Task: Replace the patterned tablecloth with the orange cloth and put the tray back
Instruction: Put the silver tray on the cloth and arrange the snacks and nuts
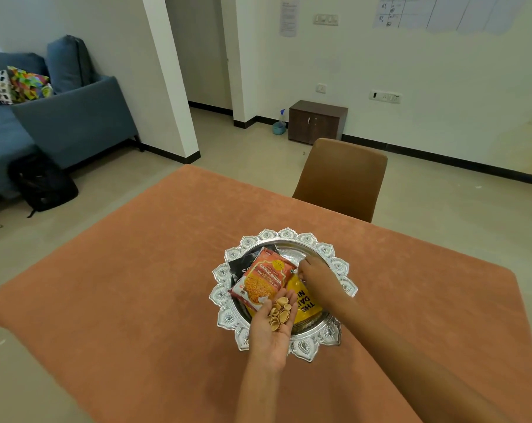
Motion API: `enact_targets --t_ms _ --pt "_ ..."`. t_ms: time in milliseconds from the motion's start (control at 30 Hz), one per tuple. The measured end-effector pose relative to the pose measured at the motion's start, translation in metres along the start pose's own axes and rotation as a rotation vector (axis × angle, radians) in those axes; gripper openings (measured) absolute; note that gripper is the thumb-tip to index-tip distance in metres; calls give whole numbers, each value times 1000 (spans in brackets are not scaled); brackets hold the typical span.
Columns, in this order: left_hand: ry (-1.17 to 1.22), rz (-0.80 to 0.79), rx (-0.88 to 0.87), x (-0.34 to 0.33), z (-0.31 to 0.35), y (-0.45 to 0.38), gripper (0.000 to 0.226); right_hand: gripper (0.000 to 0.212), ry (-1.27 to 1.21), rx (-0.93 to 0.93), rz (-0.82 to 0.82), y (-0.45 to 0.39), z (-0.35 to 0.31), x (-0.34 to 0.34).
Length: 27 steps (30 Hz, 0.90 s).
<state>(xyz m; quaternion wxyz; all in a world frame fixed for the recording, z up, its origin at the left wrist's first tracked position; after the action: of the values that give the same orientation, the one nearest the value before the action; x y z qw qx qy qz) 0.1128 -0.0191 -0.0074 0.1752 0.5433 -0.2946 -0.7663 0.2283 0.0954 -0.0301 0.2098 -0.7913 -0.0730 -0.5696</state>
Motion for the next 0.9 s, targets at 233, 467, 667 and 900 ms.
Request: enact_targets --t_ms 233,467,667,900 --pt "-28 14 -34 -8 4 -4 34 6 -422 -6 132 22 -26 39" --pt "-20 25 -29 -17 2 -3 34 22 -541 36 91 43 -38 70" --pt "-30 -43 -10 -8 3 -2 32 6 -582 -280 196 33 1 68" --pt "-7 -17 -3 -1 0 0 32 22 -168 -251 -136 28 16 33"
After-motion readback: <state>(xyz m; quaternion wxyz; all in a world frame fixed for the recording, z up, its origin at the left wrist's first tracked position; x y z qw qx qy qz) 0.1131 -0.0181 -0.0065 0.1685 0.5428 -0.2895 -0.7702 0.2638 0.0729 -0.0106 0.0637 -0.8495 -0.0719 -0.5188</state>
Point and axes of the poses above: each hand's wrist, its own y-axis away from the middle knuckle, its own x-axis out of the back of the hand, z = x × y, the point moved 3 cm from there along -y, towards the middle knuckle, and after that the axes turned 3 degrees about z, right-handed, at the moved point
